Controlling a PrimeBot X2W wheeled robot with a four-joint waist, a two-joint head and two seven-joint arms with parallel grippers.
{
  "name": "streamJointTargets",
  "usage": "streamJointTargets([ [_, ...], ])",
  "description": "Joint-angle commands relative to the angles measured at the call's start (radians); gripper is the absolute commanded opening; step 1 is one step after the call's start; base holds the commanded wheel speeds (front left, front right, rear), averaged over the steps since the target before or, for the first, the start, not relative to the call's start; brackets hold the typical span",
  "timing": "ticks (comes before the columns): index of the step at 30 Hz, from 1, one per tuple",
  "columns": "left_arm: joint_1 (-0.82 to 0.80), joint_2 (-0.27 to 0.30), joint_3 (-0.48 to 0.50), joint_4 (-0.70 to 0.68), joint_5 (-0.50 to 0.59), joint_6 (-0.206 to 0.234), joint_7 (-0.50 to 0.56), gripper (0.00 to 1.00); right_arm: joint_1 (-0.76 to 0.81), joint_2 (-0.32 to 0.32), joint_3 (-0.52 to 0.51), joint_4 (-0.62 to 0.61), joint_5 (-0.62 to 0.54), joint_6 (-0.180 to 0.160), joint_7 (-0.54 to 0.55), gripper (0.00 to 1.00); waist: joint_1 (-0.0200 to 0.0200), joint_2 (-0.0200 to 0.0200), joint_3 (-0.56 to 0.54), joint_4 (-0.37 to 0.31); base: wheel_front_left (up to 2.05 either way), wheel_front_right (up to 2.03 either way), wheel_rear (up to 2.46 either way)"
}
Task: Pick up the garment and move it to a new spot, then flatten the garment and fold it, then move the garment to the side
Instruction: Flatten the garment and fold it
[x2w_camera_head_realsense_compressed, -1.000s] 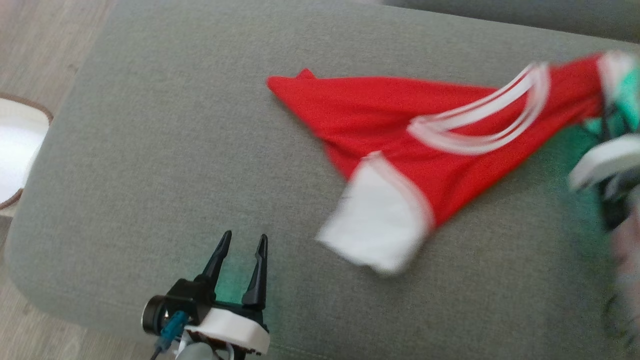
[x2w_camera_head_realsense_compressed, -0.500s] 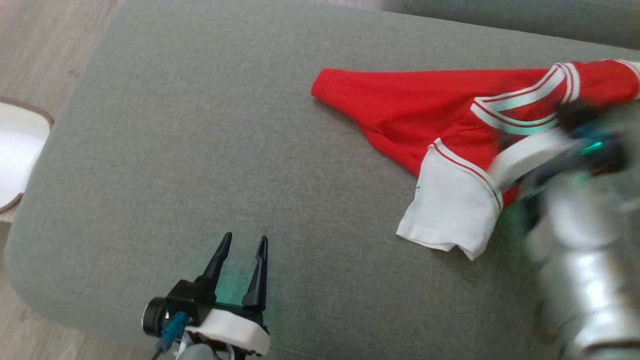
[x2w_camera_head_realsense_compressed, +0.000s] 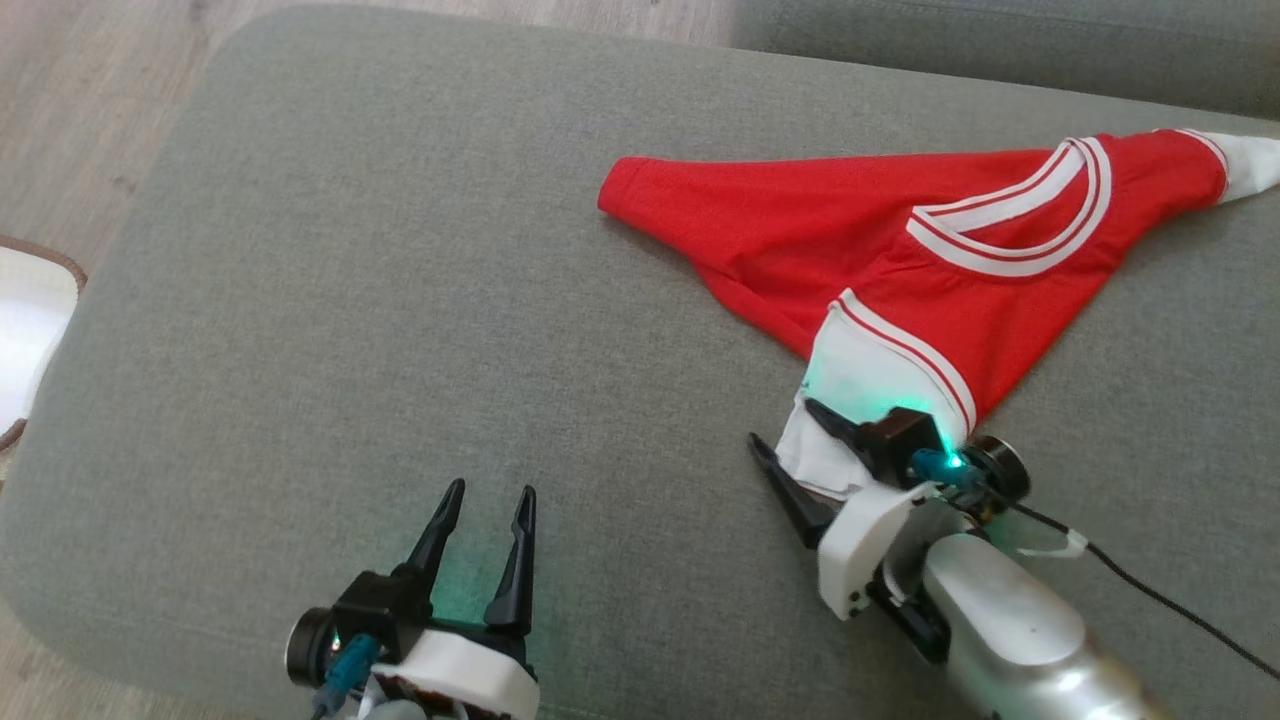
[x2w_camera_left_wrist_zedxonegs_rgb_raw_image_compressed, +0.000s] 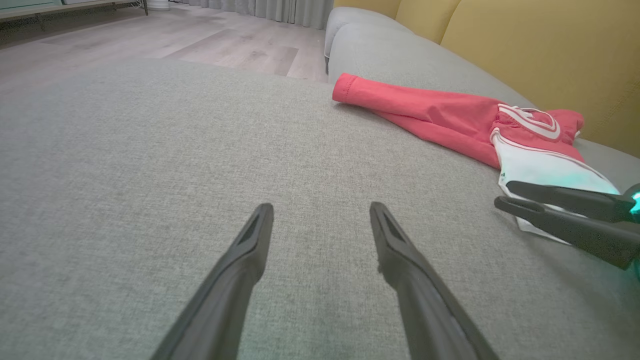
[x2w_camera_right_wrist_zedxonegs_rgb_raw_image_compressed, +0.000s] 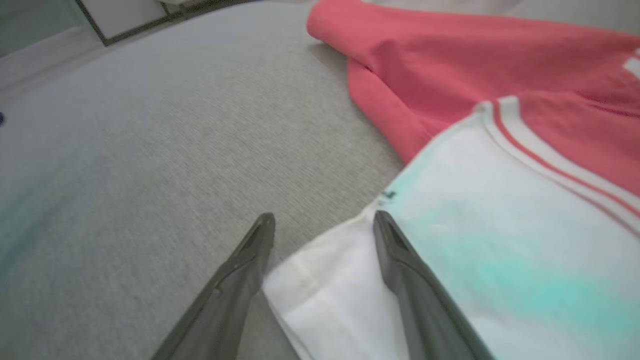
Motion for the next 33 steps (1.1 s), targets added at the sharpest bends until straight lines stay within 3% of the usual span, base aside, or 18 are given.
streamJointTargets([
  [1, -0.008, 0.002, 0.030, -0.021, 0.005, -0.003, -0.010, 1.00, -0.020, -0.004, 0.016, -0.014, 0.006, -0.001, 0.009, 1.00, 0.0000, -0.0001, -0.002, 0.003, 0.00, 0.00, 0.00],
  [10, 0.011, 0.002, 0.044, -0.015, 0.005, -0.002, -0.010, 1.00, 0.010, 0.004, -0.033, 0.051, -0.043, -0.001, 0.042, 1.00, 0.0000, -0.0001, -0.021, 0.003, 0.00, 0.00, 0.00],
  [11, 0.013, 0.002, 0.045, -0.013, 0.005, -0.002, -0.010, 1.00, 0.017, 0.008, -0.028, 0.058, -0.048, -0.001, 0.054, 0.75, 0.0000, -0.0001, -0.023, 0.000, 0.00, 0.00, 0.00],
  [12, 0.015, 0.002, 0.045, -0.011, 0.004, -0.003, -0.010, 1.00, 0.023, 0.012, -0.021, 0.063, -0.052, -0.001, 0.063, 0.15, 0.0000, -0.0001, -0.025, -0.003, 0.00, 0.00, 0.00],
  [13, 0.016, 0.002, 0.045, -0.009, 0.004, -0.003, -0.010, 1.00, 0.027, 0.016, -0.016, 0.065, -0.050, -0.001, 0.067, 0.00, 0.0000, -0.0001, -0.027, -0.006, 0.00, 0.00, 0.00],
  [16, 0.016, 0.002, 0.046, -0.006, 0.005, -0.005, -0.010, 1.00, 0.028, 0.026, -0.008, 0.064, -0.039, -0.001, 0.061, 0.00, 0.0000, -0.0001, -0.034, -0.018, 0.00, 0.00, 0.00],
  [21, 0.019, 0.002, 0.063, -0.001, 0.013, -0.006, -0.010, 1.00, 0.007, 0.039, -0.061, 0.012, 0.011, -0.001, -0.045, 0.00, 0.0000, -0.0001, -0.055, -0.055, 0.00, 0.00, 0.00],
  [27, 0.050, 0.002, 0.101, -0.001, 0.025, -0.010, -0.010, 1.00, 0.050, 0.034, -0.259, -0.171, 0.067, -0.001, -0.078, 0.00, 0.0000, -0.0001, -0.094, -0.148, 0.00, 0.00, 0.00],
  [33, 0.054, 0.002, 0.120, -0.006, 0.029, -0.016, -0.010, 1.00, 0.199, 0.019, -0.507, -0.321, 0.034, -0.001, -0.079, 0.00, 0.0000, -0.0001, -0.114, -0.234, 0.00, 0.00, 0.00],
])
